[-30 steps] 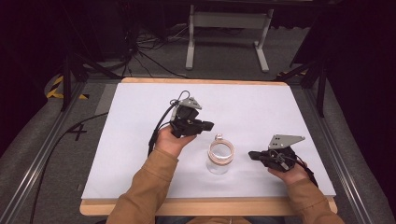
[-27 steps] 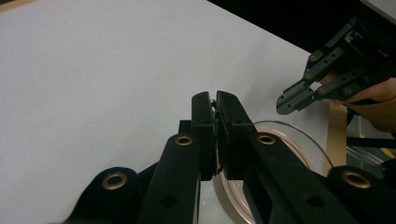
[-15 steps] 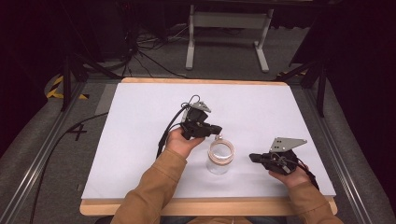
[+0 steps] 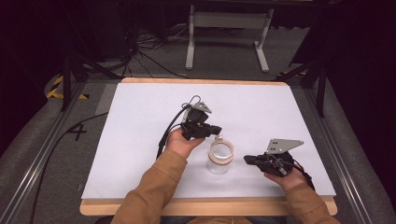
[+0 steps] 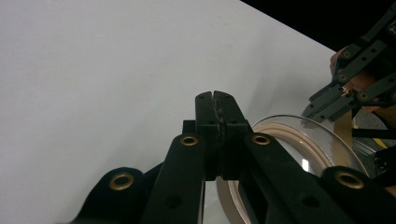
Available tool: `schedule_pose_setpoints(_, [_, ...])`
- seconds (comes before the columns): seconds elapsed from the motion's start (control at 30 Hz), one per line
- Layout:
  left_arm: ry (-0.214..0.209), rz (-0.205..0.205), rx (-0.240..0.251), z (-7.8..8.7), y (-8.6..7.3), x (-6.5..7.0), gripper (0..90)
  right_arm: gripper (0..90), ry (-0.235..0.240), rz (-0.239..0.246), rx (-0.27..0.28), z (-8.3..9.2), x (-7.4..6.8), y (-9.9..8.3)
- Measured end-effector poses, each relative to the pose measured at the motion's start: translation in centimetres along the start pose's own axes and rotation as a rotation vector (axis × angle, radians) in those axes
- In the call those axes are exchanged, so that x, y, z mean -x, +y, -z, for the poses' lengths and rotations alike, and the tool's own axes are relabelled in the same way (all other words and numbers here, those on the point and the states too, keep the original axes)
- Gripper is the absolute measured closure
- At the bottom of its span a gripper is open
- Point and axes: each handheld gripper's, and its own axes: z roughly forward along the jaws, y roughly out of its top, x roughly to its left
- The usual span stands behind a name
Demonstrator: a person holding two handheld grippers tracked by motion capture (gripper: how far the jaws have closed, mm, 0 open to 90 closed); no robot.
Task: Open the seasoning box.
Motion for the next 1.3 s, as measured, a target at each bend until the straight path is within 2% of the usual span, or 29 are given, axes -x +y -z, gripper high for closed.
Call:
schedule_pose_setpoints(0.1, [0.013,-0.007,-0.003,0.0,0.0,0.1,89.4,89.0,0.029,-0.013,0.014,0.0,-0.3,0.3])
schedule_pose_setpoints(0.37, [0.029,-0.028,-0.008,0.0,0.1,0.3,89.6,89.2,0.077,0.005,0.025,-0.2,-1.4,1.1])
schedule_pose_setpoints(0.6, [0.034,-0.036,-0.011,0.0,0.1,0.3,89.6,89.3,0.126,-0.007,0.044,-0.3,-2.3,1.8])
schedule_pose_setpoints(0.77, [0.016,-0.024,-0.002,-0.1,0.1,0.2,89.7,89.3,0.117,-0.011,0.017,-0.8,-2.6,1.9])
schedule_pose_setpoints(0.87, [0.019,-0.034,-0.007,-0.1,0.1,0.3,89.7,89.3,0.118,-0.011,0.017,-0.9,-2.7,1.9])
schedule_pose_setpoints(1.0, [0.018,-0.030,-0.002,-0.1,0.1,0.2,89.7,89.3,0.122,-0.009,0.018,-1.0,-2.8,1.9])
schedule_pose_setpoints(1.3, [0.032,-0.029,-0.023,-0.3,0.0,0.2,89.6,89.3,0.125,-0.011,0.031,-1.0,-3.0,2.1])
